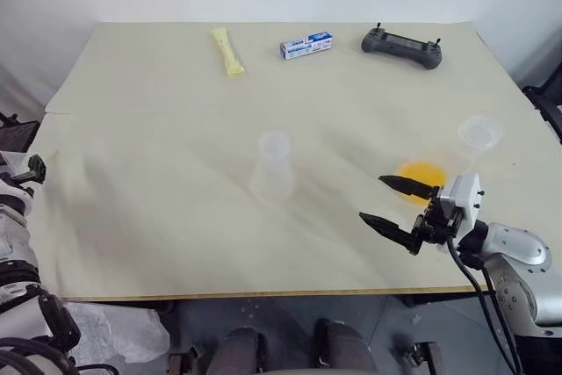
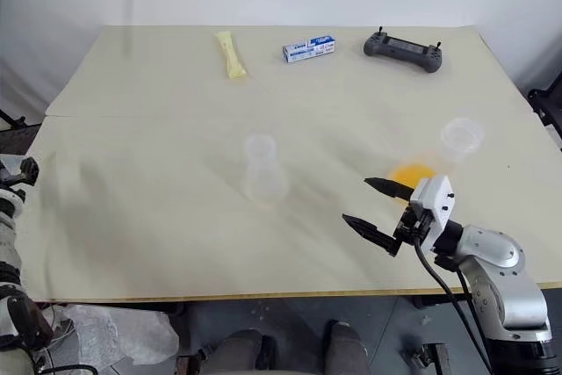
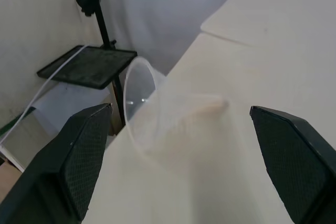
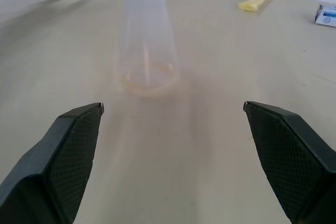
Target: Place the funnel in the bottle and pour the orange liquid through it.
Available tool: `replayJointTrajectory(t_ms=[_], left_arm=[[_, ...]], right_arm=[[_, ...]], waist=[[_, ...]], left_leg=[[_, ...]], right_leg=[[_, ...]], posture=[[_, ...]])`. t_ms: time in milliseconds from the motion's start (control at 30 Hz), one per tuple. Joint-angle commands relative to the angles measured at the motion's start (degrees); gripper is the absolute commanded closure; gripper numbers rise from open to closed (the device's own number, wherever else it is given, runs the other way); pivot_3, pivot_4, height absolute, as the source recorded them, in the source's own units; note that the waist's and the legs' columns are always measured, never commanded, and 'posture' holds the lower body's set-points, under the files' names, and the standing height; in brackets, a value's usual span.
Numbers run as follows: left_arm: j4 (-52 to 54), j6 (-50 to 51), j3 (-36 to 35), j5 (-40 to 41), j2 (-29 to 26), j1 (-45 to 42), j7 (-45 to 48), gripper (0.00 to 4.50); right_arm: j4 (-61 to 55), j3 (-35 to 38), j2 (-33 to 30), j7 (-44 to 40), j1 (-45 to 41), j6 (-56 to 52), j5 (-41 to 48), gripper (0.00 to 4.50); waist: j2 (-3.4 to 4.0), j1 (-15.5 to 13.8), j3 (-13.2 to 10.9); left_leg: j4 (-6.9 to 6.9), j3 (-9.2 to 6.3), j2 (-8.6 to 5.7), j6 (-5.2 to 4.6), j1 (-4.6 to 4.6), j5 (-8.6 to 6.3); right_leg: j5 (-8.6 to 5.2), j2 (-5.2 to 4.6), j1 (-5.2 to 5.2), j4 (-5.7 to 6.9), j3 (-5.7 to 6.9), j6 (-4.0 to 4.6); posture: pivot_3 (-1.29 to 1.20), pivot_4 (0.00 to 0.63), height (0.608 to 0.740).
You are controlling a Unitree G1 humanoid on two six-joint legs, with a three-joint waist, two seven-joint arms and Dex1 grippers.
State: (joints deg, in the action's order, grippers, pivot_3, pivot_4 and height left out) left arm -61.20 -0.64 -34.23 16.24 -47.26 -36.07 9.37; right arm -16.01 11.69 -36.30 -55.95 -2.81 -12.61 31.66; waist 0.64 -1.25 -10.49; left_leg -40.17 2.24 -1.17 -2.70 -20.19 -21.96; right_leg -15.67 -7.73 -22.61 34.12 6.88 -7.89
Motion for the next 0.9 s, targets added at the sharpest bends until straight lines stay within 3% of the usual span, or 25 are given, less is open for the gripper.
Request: replayJointTrajectory(t_ms=[33, 900], left_arm=[[-2.1, -1.9, 0.7, -0.6, -2.6, -2.3, -0.5, 0.04], [-10.3, -2.9, 4.7, -2.0, -3.3, -9.8, -1.3, 0.04]], right_arm=[[-2.6, 1.5, -0.8, 0.4, 0.3, 0.1, 1.0, 0.00], [-3.9, 2.2, -1.2, 1.3, 1.8, -0.5, 1.1, 0.00]], waist=[[-0.01, 0.0, 0.0], [-0.11, 0.0, 0.0]], left_leg=[[0.00, 0.00, 0.00, 0.00, 0.00, 0.00], [-0.01, 0.03, -0.01, -0.01, 0.00, 0.01]], right_leg=[[0.00, 0.00, 0.00, 0.00, 0.01, 0.00], [0.00, 0.00, -0.01, 0.04, 0.02, -0.01]], posture=[[0.00, 0.150, 0.740], [0.00, 0.150, 0.740]])
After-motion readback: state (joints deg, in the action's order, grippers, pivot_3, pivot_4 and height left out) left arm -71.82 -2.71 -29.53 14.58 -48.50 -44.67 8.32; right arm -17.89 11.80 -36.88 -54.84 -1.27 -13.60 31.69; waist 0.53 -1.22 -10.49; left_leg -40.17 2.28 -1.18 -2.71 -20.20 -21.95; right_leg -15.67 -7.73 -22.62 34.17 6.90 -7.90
